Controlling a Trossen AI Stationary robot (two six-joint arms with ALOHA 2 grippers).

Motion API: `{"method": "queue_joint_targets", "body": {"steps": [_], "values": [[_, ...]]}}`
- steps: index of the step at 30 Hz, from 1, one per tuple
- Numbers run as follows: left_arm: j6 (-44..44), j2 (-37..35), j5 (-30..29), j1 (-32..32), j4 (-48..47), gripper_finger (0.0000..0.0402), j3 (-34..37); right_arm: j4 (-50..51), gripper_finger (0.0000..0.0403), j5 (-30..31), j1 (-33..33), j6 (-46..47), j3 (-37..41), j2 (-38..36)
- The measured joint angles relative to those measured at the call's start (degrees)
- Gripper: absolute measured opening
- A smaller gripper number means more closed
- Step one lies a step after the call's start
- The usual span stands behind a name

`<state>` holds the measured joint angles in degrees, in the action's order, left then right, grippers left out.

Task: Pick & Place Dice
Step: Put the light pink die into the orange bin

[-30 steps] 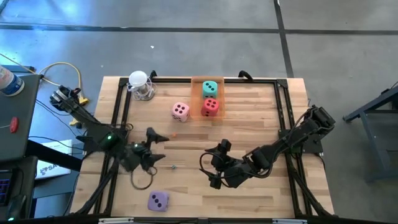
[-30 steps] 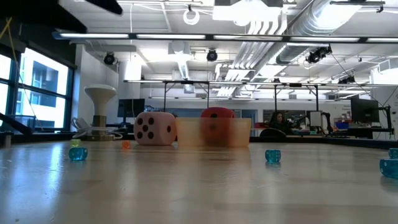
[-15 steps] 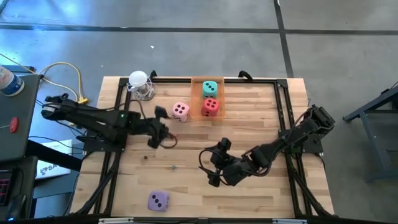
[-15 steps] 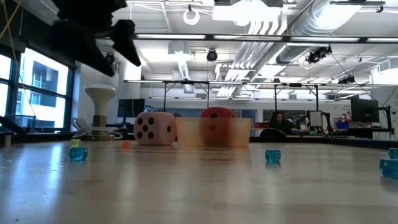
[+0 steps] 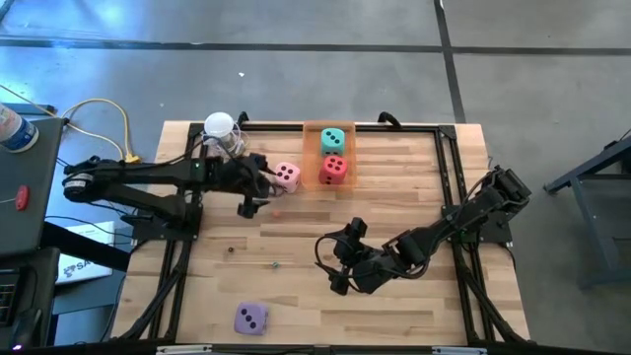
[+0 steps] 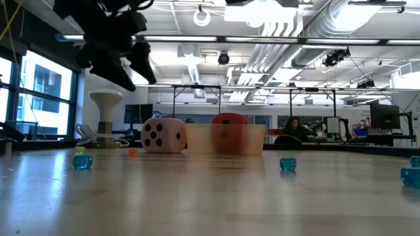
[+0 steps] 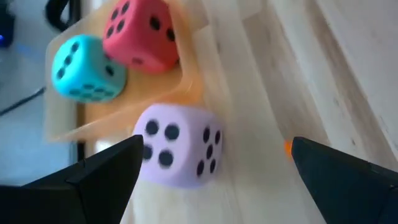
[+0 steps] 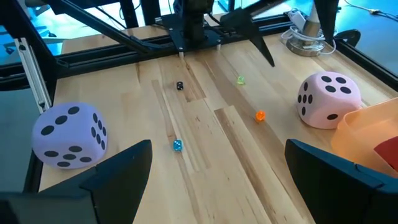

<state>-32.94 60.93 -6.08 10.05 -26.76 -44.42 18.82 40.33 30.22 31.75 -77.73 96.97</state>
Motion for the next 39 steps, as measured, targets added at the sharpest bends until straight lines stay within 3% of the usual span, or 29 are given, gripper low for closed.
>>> {"method": "queue_joint_targets", "body": {"steps": [3,6,15,23,28,32,39], "values": [[-4.3,0.0,6.6,5.1,5.6,0.0400,3.0,0.1,0.0358,0.0,0.0,0.0,0.0,0.0],[-4.8,0.0,8.3,8.6,11.8,0.0400,5.9,0.2,0.0358,-0.1,0.0,0.0,0.0,0.0],[-7.9,1.4,9.2,11.3,28.7,0.0400,13.1,0.4,0.0358,-0.1,-0.3,0.0,0.0,0.0],[-12.6,13.0,8.8,13.5,37.8,0.0400,13.6,0.3,0.0358,-0.1,-0.7,0.0,0.0,0.0],[-11.4,17.5,6.6,13.9,46.3,0.0400,13.6,0.3,0.0358,-0.2,-0.8,0.0,0.0,0.0],[-10.3,18.0,4.8,14.5,47.1,0.0400,13.6,0.4,0.0358,-0.2,-0.8,0.0,0.0,0.0],[-0.8,18.0,5.1,19.2,47.0,0.0400,13.5,0.4,0.0358,-0.2,-0.8,0.0,0.0,0.0]]}}
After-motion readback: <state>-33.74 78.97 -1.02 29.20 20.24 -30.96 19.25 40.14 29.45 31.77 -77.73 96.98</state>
